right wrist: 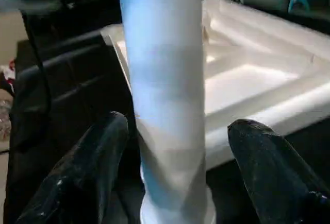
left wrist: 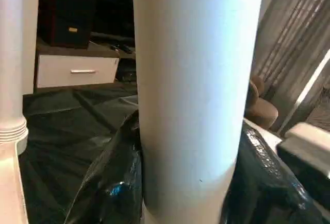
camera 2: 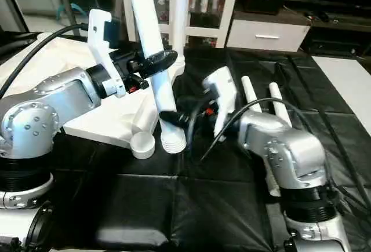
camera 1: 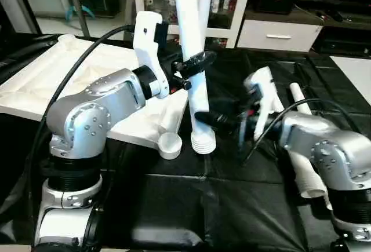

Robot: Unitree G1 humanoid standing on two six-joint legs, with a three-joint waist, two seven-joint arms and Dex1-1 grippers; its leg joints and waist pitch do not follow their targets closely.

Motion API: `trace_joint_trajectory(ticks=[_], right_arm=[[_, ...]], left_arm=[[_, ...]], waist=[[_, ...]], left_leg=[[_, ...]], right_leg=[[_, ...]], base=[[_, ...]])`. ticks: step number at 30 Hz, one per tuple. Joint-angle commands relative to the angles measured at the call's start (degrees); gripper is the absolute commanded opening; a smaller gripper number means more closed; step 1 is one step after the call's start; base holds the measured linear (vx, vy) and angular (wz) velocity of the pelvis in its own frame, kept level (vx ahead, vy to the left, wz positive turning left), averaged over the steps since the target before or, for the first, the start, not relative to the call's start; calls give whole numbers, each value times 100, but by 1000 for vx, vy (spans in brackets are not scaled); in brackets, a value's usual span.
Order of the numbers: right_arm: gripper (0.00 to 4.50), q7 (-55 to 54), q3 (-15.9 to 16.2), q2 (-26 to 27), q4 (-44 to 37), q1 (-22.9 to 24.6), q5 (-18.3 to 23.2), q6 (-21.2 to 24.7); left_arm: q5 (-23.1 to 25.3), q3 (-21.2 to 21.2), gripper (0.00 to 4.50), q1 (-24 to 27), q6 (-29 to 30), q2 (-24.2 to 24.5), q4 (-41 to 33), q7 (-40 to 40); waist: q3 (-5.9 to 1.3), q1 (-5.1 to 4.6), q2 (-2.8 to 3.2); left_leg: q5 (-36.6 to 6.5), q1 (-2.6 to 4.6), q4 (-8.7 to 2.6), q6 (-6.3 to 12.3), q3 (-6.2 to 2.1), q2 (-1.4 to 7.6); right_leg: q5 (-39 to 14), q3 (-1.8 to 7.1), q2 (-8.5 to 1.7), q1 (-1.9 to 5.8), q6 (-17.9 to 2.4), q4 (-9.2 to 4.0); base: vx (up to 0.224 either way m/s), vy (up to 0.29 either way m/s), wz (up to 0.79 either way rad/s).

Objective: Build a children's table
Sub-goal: Pick table leg

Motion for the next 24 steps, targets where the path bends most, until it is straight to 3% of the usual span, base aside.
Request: trace_joint_trajectory(ticks=[1, 5, 6, 7, 9, 13, 14, 16, 18, 19, 24], right_arm=[[352, -118, 97, 15, 37, -162, -130, 86], [352, -318, 280, 107, 221, -273, -295, 125], [352, -404, 372, 153, 307, -325, -386, 112], [352, -460, 407, 187, 356, -357, -420, 122], [352, -514, 460, 233, 426, -414, -497, 144], [352, -544, 518, 232, 520, -482, -562, 197], [323, -546, 532, 224, 541, -497, -569, 209], [315, -543, 551, 221, 557, -502, -590, 205], [298, -546, 566, 227, 563, -503, -604, 197], [285, -544, 571, 224, 565, -505, -607, 195], [247, -490, 583, 190, 518, -495, -632, 248]], left_arm=[[47, -89, 180, -156, -48, -8, -69, -41], [86, -146, 179, -177, -60, 4, -78, -98], [118, -207, 179, -174, -110, 34, -69, -174], [126, -242, 179, -170, -129, 52, -70, -219], [145, -304, 179, -172, -155, 86, -73, -314], [169, -352, 179, -190, -184, 101, -43, -385], [175, -358, 179, -199, -196, 100, -30, -398], [166, -382, 179, -198, -198, 104, -47, -441], [165, -407, 179, -185, -201, 108, -70, -495], [174, -415, 179, -185, -210, 100, -61, -508], [227, -472, 179, -182, -252, 127, -27, -625]], waist=[[-357, 9, 8], [-361, -7, 21], [-366, 2, 79], [-370, -12, 46], [-375, -11, 82], [-374, -1, 92], [-372, -4, 87], [-369, -5, 113], [-368, -12, 91], [-370, -10, 124], [-370, -21, 108]], left_leg=[[-468, 11, -380, -99, -43, 213], [-468, 17, -377, -166, -46, 208], [-428, 22, -375, -189, -51, 203], [-412, 21, -370, -184, -40, 199], [-396, 28, -370, -202, -44, 200], [-421, 35, -375, -233, -47, 208], [-430, 36, -377, -232, -45, 208], [-501, 38, -375, -248, -43, 203], [-523, 35, -375, -241, -42, 203], [-524, 39, -373, -251, -46, 205], [-509, 35, -369, -227, -44, 203]], right_leg=[[-1065, 227, -291, 315, -1018, -379], [-906, 228, -278, 315, -1044, -360], [-800, 227, -278, 316, -1074, -344], [-711, 226, -268, 315, -1093, -350], [-584, 227, -266, 319, -1140, -330], [-402, 228, -266, 338, -1220, -311], [-395, 226, -262, 338, -1220, -314], [-450, 232, -270, 341, -1231, -318], [-478, 234, -269, 348, -1225, -323], [-472, 235, -273, 345, -1233, -316], [-461, 234, -266, 350, -1237, -319]], base=[[0, 0, 0], [0, 0, 0], [0, 0, 0], [0, 0, 0], [0, 0, 0], [0, 0, 0], [0, 0, 0], [0, 0, 0], [0, 0, 0], [0, 0, 0], [0, 0, 0]])
